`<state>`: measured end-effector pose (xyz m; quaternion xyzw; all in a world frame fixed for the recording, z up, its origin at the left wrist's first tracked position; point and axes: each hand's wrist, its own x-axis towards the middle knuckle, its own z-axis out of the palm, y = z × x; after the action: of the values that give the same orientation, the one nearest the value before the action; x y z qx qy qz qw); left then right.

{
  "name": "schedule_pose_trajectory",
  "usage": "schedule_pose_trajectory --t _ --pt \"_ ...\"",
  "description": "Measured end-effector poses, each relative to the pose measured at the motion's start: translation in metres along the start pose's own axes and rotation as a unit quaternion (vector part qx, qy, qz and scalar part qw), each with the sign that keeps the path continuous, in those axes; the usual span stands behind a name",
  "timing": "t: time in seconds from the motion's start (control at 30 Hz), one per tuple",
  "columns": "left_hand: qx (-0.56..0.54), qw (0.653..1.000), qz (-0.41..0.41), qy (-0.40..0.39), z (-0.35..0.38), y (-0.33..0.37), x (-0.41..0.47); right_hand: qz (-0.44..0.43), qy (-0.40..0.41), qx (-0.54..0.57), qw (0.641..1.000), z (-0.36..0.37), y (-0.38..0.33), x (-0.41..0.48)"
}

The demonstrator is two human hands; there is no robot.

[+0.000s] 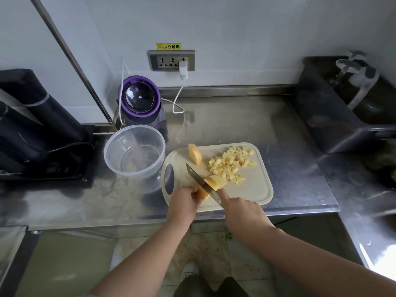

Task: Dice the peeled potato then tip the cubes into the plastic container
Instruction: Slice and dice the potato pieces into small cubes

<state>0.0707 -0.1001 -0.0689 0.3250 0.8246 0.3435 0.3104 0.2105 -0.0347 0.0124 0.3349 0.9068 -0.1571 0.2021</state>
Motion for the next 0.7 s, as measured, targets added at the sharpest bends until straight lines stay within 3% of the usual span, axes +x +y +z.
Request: schedule_pose_trajectory --t 0.5,0.7 --pt "0.033 0.999 0.002 0.010 0.002 0.000 0.001 0.003 -0.019 -0.035 0.999 0.022 -0.006 0.019" --pt "0.060 0.998 0.019 0.013 0.000 0.002 -0.001 0.009 -0.018 0.010 1.000 0.016 -0.001 0.019"
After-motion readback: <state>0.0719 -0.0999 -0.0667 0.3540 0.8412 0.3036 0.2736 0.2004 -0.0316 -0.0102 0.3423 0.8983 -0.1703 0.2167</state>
